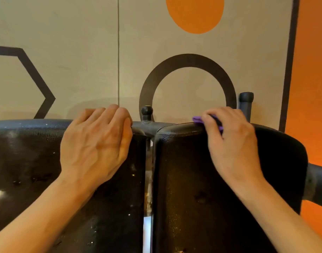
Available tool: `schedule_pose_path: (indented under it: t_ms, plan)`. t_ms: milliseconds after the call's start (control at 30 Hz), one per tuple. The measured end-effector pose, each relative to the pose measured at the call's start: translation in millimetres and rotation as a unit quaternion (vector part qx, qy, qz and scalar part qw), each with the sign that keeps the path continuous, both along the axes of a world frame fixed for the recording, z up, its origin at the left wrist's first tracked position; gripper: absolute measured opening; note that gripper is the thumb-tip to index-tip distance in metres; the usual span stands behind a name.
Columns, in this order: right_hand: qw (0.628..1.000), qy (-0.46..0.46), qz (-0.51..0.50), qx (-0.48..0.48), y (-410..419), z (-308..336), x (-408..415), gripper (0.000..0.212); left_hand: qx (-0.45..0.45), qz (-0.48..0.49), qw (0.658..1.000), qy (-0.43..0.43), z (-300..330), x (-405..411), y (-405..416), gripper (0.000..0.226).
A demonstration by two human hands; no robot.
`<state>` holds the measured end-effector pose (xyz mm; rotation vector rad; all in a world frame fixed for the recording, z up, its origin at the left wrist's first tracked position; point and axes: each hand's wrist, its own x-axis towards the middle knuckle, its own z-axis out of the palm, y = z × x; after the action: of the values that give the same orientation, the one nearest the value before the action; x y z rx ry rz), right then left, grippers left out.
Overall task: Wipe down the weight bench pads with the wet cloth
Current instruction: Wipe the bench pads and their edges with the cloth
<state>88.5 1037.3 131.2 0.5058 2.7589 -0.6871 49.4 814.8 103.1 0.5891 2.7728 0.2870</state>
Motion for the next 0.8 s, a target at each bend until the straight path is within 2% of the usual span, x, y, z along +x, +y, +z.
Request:
schedule_pose_path:
  t_ms: [67,133,200,267,300,367,500,633,700,800]
  plan:
    - [0.992,-0.005,0.129,0.006,-45.7,-7.6,-7.4,0.017,0.000,-0.006,1.000,0.000,-1.0,0.3,-0.9,0.036]
    - [0.970,-0.028,0.240,-0.035,-48.2,-6.1,-12.0,0.021,0.007,-0.006,1.000,0.001,-1.0,0.0,-0.9,0.035]
    - [0.973,-0.072,0.206,-0.076,-10.0,0.8,-18.9,0.028,0.012,-0.003,1.000,0.009,-1.5,-0.2,0.1,0.033]
    - [0.990,-0.083,0.066,-0.093,18.9,8.8,-21.0,0.025,0.014,0.000,1.000,0.020,-3.4,-0.8,1.3,0.032]
    - [0.993,-0.079,0.033,-0.085,17.3,7.5,-19.8,0.023,0.014,0.000,1.000,0.025,-4.2,0.4,0.8,0.031]
    - [0.993,-0.067,0.080,-0.049,-14.2,-2.2,-20.4,0.021,0.014,0.000,1.000,0.027,-4.2,0.3,-0.1,0.030]
    - [0.963,-0.026,0.268,0.001,-48.9,-8.9,-5.9,0.017,0.004,-0.007,1.000,0.020,-3.3,-1.5,0.5,0.033]
    - [0.936,0.009,0.349,0.050,-31.9,-2.5,23.0,0.037,0.008,-0.002,0.999,0.032,-3.4,-1.0,1.7,0.031]
    - [0.928,0.004,0.369,0.051,-29.5,-3.4,16.9,0.033,0.016,0.000,0.999,0.044,-2.9,0.6,2.8,0.029]
    - [0.953,0.006,0.302,0.010,-34.5,-4.4,1.9,0.024,0.018,0.003,0.999,0.051,-3.9,-0.8,2.8,0.029]
